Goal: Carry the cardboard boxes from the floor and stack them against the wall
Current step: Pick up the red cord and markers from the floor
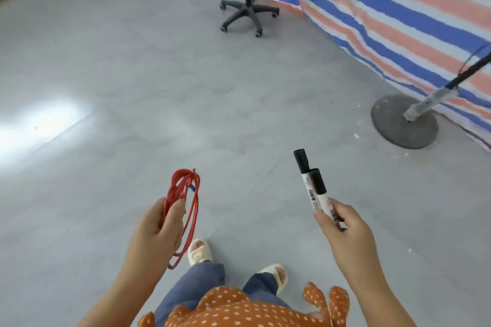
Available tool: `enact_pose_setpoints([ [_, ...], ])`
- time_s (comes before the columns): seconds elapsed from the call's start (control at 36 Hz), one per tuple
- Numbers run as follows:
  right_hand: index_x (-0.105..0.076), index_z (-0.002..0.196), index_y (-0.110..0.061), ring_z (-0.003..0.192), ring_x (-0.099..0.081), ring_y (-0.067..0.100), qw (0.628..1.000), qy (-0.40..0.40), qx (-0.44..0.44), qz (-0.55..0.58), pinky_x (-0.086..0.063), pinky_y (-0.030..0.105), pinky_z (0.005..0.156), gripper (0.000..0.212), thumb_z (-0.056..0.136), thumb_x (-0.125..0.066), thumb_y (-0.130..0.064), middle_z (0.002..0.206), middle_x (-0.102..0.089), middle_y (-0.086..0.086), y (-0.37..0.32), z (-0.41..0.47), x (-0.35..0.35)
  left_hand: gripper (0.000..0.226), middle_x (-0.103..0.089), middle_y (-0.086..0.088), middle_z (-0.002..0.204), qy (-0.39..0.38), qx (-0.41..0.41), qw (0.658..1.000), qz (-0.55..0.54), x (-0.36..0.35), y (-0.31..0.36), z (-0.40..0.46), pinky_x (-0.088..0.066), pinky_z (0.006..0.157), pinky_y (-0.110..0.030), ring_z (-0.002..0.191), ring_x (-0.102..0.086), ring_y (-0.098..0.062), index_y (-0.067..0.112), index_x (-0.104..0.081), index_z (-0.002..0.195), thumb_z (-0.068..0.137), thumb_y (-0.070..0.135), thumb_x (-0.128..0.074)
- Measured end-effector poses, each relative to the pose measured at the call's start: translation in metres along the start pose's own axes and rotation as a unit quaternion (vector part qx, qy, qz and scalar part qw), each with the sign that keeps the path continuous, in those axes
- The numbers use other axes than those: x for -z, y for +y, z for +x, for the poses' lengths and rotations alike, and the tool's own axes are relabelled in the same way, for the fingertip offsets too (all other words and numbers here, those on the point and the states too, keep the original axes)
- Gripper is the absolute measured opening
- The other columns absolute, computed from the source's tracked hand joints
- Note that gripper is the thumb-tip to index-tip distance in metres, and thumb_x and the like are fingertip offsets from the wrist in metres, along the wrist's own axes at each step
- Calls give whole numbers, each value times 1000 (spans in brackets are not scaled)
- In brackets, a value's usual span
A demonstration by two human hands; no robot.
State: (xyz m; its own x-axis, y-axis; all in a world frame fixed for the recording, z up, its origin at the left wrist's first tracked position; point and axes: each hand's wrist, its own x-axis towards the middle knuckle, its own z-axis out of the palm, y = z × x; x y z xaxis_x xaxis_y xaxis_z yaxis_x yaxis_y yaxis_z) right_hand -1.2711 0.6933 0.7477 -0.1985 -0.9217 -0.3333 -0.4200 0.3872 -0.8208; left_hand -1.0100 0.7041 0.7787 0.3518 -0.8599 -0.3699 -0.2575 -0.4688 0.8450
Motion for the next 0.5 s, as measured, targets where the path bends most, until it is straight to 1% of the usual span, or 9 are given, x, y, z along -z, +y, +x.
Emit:
enact_pose_setpoints([
  [0.08,-55,91,-40,77,-55,6,998,-54,38,-22,-42,10,59,18,90,-62,-24,91,-60,-6,-26,6,-36,30,-39,-5,52,63,24,997,-38,33,-19,2,-30,47,-28,44,-34,-13,-3,-50,78,98,19,-44],
  [0.17,-56,88,-42,76,-53,-5,993,-87,73,-31,-40,6,62,22,89,-63,-22,94,-60,-10,-51,9,-78,31,-37,3,47,110,33,992,-59,70,-38,8,-28,44,-25,41,-32,-9,-1,-49,74,98,19,-45],
  [0.25,-57,87,-44,77,-53,-7,990,-102,94,-34,-39,6,63,25,89,-64,-20,95,-61,-10,-78,9,-126,32,-35,3,47,133,35,988,-65,114,-55,22,-26,40,-23,40,-31,-8,-6,-49,79,98,19,-45],
  [0.31,-57,87,-44,76,-53,-6,988,-104,107,-28,-40,6,63,25,89,-64,-20,94,-61,-9,-95,8,-161,30,-36,6,46,142,32,987,-68,147,-64,32,-27,41,-23,40,-31,-8,-2,-52,80,98,20,-45],
  [0.39,-61,93,-40,75,-53,-4,986,-116,121,-13,-41,8,62,19,89,-63,-22,93,-61,-7,-122,5,-217,26,-38,6,44,157,19,985,-69,197,-73,50,-28,47,-26,40,-33,-7,7,-54,77,97,21,-46],
  [0.44,-58,92,-44,78,-54,-5,981,-142,132,-15,-41,11,64,21,90,-62,-24,95,-60,-9,-141,4,-252,26,-38,6,44,172,21,982,-80,226,-81,61,-28,47,-25,40,-32,-6,11,-53,74,97,21,-45],
  [0.5,-55,90,-47,80,-54,-8,976,-163,141,-21,-42,9,64,23,91,-62,-24,96,-59,-12,-159,3,-273,27,-36,8,44,184,21,977,-105,244,-84,68,-26,49,-26,40,-30,-6,13,-52,72,98,20,-45],
])
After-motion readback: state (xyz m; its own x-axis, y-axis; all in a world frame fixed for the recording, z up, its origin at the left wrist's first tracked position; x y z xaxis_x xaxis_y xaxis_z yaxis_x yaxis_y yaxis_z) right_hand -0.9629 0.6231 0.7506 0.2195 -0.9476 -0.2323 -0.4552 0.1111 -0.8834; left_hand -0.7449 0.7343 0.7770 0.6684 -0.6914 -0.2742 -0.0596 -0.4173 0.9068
